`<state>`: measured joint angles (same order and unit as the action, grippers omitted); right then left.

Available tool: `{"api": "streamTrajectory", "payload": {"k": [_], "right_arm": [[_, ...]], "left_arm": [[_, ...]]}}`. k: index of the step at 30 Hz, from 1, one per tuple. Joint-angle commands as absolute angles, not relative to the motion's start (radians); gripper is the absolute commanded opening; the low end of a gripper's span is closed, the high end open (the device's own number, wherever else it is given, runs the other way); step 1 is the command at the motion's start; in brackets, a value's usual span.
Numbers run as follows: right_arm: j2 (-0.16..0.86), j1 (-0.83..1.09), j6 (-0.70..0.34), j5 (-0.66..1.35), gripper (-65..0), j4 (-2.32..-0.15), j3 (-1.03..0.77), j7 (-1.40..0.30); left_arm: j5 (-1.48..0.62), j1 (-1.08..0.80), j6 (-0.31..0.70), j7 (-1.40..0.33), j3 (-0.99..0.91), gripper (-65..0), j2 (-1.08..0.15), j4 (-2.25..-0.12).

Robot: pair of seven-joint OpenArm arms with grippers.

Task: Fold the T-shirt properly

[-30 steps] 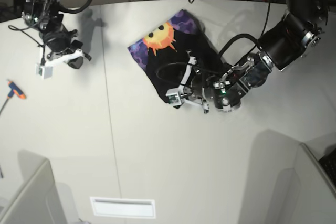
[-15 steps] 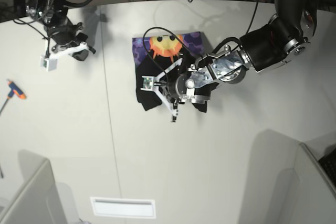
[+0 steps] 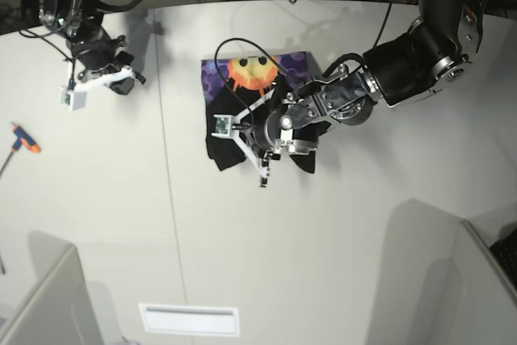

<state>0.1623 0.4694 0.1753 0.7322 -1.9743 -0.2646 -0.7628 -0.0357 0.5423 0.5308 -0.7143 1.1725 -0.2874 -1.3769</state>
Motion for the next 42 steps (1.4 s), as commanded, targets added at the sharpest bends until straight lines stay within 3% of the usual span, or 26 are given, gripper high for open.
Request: {"api": "streamTrajectory", "payload": {"k": [1, 7, 12, 16, 20, 23, 29, 34, 36, 37, 40, 42], "right_arm": [[0.173, 0.467, 0.173, 0.74, -65.0, -1.988, -0.269, -0.748], [0.173, 0.467, 0.173, 0.74, -65.0, -1.988, -0.266, -0.748], [0.173, 0.469, 0.173, 0.74, -65.0, -1.988, -0.265, -0.75], [0.173, 0.473, 0.173, 0.74, -65.0, -1.988, -0.266, -0.75], [0.173, 0.475, 0.173, 0.74, -65.0, -1.988, -0.265, -0.751], [0.173, 0.475, 0.173, 0.74, -65.0, -1.988, -0.266, -0.75], [0.179, 0.486, 0.173, 0.739, -65.0, -1.991, -0.268, -0.748], [0.179, 0.498, 0.173, 0.739, -65.0, -1.994, -0.268, -0.748], [0.179, 0.506, 0.173, 0.739, -65.0, -1.997, -0.268, -0.746], [0.18, 0.516, 0.173, 0.737, -65.0, -1.997, -0.268, -0.746], [0.182, 0.559, 0.17, 0.736, -65.0, -1.997, -0.332, -0.717], [0.185, 0.598, 0.168, 0.736, -65.0, -1.997, -0.372, -0.67]], "left_arm": [[-0.048, 0.518, 0.567, -0.754, 1.191, -65.0, -0.292, -1.359], [-0.045, 0.552, 0.567, -0.829, 1.194, -64.5, -0.275, -1.374], [-0.045, 0.564, 0.567, -0.835, 1.191, -33.7, -0.271, -1.422], [-0.044, 0.567, 0.567, -0.837, 1.188, -16.5, -0.271, -1.443], [-0.047, 0.602, 0.567, -0.837, 1.185, -5.4, -0.275, -1.443], [-0.053, 0.618, 0.567, -0.837, 1.109, -2.6, -0.278, -1.471], [-0.056, 0.526, 0.568, -0.837, 0.728, -3.3, -0.289, -1.636], [-0.058, 0.417, 0.568, -0.837, 0.578, -5.6, -0.289, -1.758], [-0.058, 0.346, 0.568, -0.837, 0.498, -16.6, -0.292, -1.804], [-0.058, 0.298, 0.568, -0.837, 0.449, -26.2, -0.292, -1.827], [-0.058, 0.148, 0.568, -0.837, 0.292, -65.0, -0.292, -1.905], [-0.058, 0.056, 0.568, -0.837, 0.205, -65.0, -0.292, -1.96]]}}
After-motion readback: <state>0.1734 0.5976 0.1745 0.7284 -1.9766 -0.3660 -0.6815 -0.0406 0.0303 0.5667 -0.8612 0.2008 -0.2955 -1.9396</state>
